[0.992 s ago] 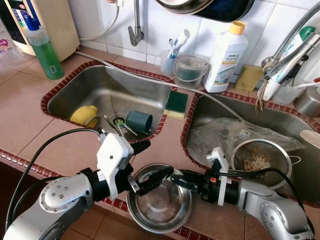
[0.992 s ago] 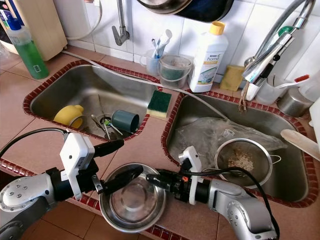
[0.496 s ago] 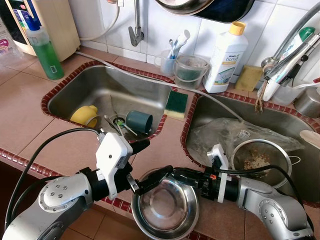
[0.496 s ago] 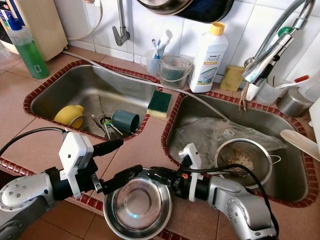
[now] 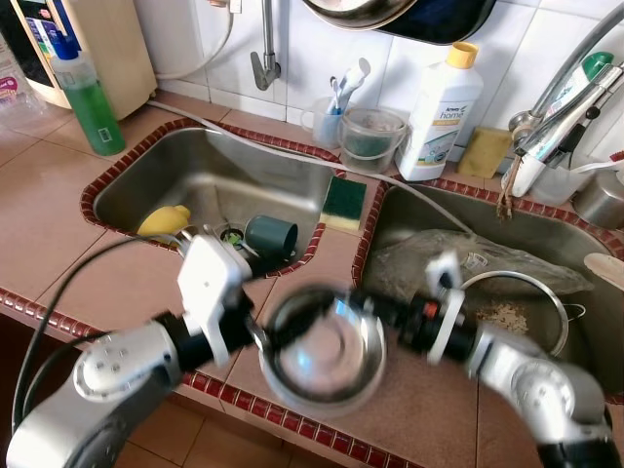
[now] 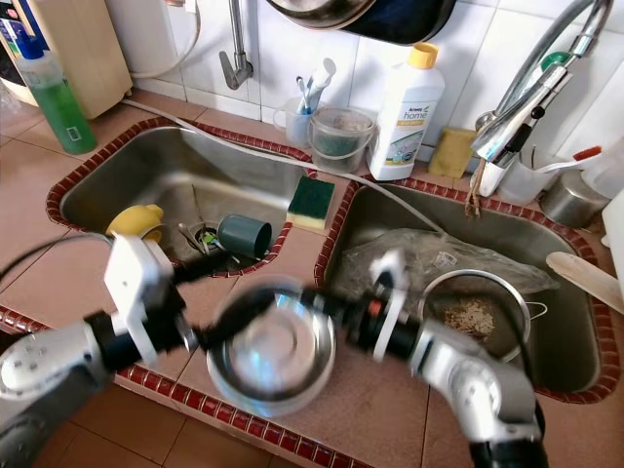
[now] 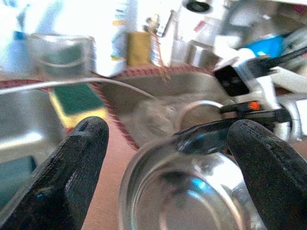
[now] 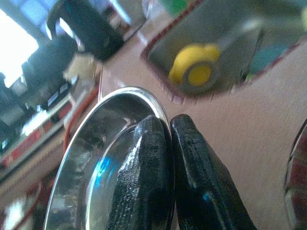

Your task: Kitchen organization

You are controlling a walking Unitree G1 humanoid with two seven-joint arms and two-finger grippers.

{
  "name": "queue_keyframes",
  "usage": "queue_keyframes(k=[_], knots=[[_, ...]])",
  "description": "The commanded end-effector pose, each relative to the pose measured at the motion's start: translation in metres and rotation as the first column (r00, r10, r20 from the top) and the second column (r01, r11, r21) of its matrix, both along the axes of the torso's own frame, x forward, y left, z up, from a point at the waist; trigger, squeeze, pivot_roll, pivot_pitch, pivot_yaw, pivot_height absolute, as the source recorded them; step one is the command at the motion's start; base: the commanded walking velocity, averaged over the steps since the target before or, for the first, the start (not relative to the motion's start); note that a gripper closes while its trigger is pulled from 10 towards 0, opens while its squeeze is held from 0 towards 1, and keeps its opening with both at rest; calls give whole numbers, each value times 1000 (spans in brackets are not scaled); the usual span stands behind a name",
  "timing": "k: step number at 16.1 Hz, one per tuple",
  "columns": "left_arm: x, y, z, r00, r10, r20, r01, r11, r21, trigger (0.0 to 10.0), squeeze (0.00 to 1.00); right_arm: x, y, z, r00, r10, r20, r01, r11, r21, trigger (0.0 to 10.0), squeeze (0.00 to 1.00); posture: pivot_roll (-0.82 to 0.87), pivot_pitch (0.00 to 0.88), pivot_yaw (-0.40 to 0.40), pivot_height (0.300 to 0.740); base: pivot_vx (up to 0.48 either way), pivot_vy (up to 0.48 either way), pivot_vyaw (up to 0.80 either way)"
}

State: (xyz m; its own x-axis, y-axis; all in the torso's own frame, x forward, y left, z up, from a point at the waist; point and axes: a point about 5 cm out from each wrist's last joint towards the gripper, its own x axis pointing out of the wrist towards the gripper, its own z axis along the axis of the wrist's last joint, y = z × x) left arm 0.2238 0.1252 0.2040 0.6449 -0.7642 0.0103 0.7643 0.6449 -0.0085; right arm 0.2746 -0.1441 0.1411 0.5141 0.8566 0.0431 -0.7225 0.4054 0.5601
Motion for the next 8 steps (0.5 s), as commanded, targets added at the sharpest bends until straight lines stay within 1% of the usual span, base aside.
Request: queue_keyframes(k=[1,3,4,5,6,7,8], knots=[[7,5,7,998,63,24,-62,997,-41,10000,0,6,-6,10,999,-48,3,48,997,64,0,0,-17,123,-40,740,0,0,0],[13,6,11,993,108,37,-104,991,-84,10000,0,9,-7,16,997,-72,12,70,992,105,0,0,-18,124,-36,740,0,0,0],[15,6,14,992,123,40,-118,987,-108,10000,0,11,-8,19,996,-89,17,87,990,113,0,0,-21,122,-34,740,0,0,0],[19,7,16,987,151,51,-144,982,-119,10000,0,13,-9,21,992,-121,35,117,988,101,0,0,-21,124,-30,740,0,0,0],[22,10,18,983,175,53,-167,977,-133,10000,0,17,-12,23,985,-164,49,159,983,96,6431,0,-22,124,-30,740,0,0,0],[26,14,19,977,205,56,-196,971,-136,10000,0,23,-16,30,968,-239,76,230,967,107,10000,0,-26,126,-26,740,0,0,0],[31,19,19,968,242,64,-232,963,-137,10000,0,28,-18,38,948,-298,109,284,950,127,10000,0,-30,125,-22,740,0,0,0]])
